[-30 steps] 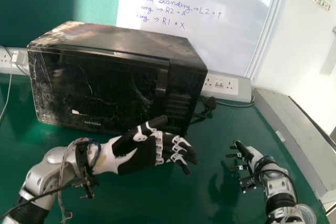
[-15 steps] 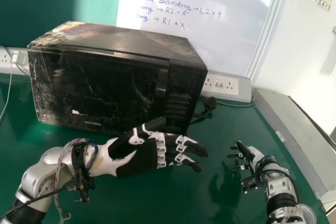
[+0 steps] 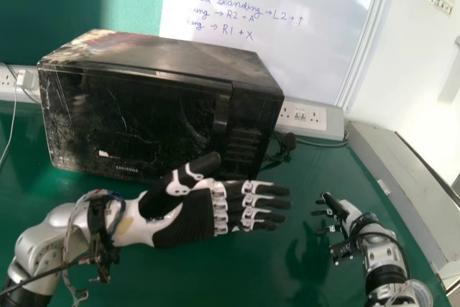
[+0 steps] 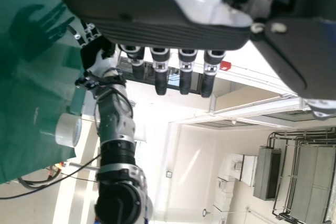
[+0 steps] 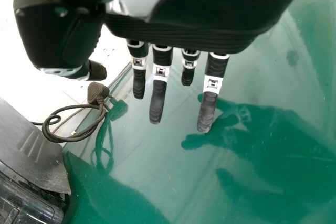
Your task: Open the door of oven
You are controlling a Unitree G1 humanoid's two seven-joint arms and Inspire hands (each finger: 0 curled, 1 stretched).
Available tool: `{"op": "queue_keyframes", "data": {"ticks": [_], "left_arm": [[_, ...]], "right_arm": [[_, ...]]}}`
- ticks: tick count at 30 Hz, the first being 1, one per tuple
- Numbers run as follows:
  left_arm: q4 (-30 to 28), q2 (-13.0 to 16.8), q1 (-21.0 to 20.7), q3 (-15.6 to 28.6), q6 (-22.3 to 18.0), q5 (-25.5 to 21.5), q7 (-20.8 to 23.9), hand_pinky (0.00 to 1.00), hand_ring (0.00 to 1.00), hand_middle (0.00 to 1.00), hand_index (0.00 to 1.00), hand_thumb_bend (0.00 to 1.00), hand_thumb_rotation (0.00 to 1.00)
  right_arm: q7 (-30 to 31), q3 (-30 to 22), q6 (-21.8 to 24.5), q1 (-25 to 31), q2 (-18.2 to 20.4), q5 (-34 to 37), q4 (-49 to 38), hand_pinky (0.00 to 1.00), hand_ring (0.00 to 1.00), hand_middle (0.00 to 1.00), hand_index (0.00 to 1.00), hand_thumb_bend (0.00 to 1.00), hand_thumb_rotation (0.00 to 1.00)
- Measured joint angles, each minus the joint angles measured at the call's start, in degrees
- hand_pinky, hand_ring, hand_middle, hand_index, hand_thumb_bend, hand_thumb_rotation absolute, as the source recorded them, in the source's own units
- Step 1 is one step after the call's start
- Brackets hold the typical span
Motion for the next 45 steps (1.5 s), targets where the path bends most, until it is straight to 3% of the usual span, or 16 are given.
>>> {"op": "queue_keyframes", "data": {"ticks": [3, 6, 10, 13, 18, 22, 23, 25, 33, 35, 44, 45], "left_arm": [[-0.52, -0.04, 0.58, 0.48, 0.07, 0.02, 1.26, 0.91, 1.0, 1.0, 1.0, 1.0, 0.87], [-0.79, -0.24, 0.77, 0.75, -0.68, 0.03, 1.55, 0.98, 1.0, 1.0, 1.0, 1.0, 0.87], [-0.59, -0.13, 0.75, 1.0, -1.13, 0.02, 1.38, 1.0, 1.0, 1.0, 1.0, 1.0, 0.87], [-0.29, 0.0, 0.75, 1.08, -1.44, 0.09, 1.39, 1.0, 1.0, 1.0, 1.0, 1.0, 0.88], [-0.34, 0.09, 0.75, 1.4, -2.71, 0.27, 1.83, 1.0, 1.0, 1.0, 1.0, 1.0, 0.9], [-0.43, 0.22, 0.84, 1.53, -3.4, 0.32, 2.83, 1.0, 1.0, 1.0, 1.0, 1.0, 0.92], [-0.31, 0.24, 0.84, 1.6, -3.72, 0.34, 2.86, 1.0, 1.0, 1.0, 1.0, 1.0, 0.93], [0.2, 0.31, 0.84, 1.8, -4.55, 0.77, 3.02, 1.0, 1.0, 1.0, 1.0, 1.0, 0.94], [3.46, 0.58, 0.73, 2.46, -6.63, 2.61, 4.94, 1.0, 1.0, 1.0, 1.0, 1.0, 0.94], [4.57, 0.6, 0.38, 2.58, -6.79, 2.65, 5.29, 1.0, 1.0, 1.0, 1.0, 1.0, 0.94], [9.44, 0.9, -0.78, 3.54, -8.4, 3.81, 7.45, 1.0, 1.0, 1.0, 1.0, 1.0, 0.94], [9.69, 0.9, -0.92, 3.64, -8.52, 3.87, 7.66, 1.0, 1.0, 1.0, 1.0, 1.0, 0.94]], "right_arm": [[-0.11, -0.37, 0.21, 0.0, 0.01, 0.2, 0.0, 0.58, 0.63, 0.71, 0.88, 0.4, 0.42], [-0.17, -0.28, 0.25, 0.0, 0.0, 0.09, 0.0, 0.52, 0.62, 0.71, 0.89, 0.38, 0.48], [-0.13, 0.06, 0.1, 0.0, 0.0, -0.11, 0.01, 0.48, 0.58, 0.69, 0.88, 0.38, 0.45], [-0.11, 0.16, 0.09, 0.0, 0.0, -0.14, 0.01, 0.55, 0.62, 0.69, 0.88, 0.36, 0.45], [-0.11, 0.4, 0.07, 0.0, 0.0, -0.2, 0.0, 0.56, 0.62, 0.69, 0.9, 0.41, 0.48], [-0.21, 0.41, 0.11, 0.0, 0.0, -0.12, 0.0, 0.5, 0.6, 0.69, 0.88, 0.39, 0.42], [-0.22, 0.27, 0.17, 0.0, 0.0, -0.01, 0.01, 0.57, 0.61, 0.69, 0.88, 0.39, 0.42], [-0.24, -0.15, 0.62, 0.0, 0.01, 0.25, 0.01, 0.56, 0.62, 0.69, 0.87, 0.37, 0.4], [-0.19, -0.14, 0.6, -0.01, 0.0, 0.13, 0.0, 0.52, 0.6, 0.7, 0.89, 0.38, 0.42], [-0.35, -0.62, 0.65, 0.0, 0.01, 0.45, 0.02, 0.5, 0.6, 0.7, 0.89, 0.37, 0.32], [-0.36, -0.79, 0.76, 0.0, 0.03, 0.5, 0.05, 0.46, 0.6, 0.71, 0.89, 0.39, 0.4], [-0.36, -0.66, 0.77, 0.0, 0.02, 0.35, 0.05, 0.46, 0.59, 0.7, 0.88, 0.4, 0.45]]}}
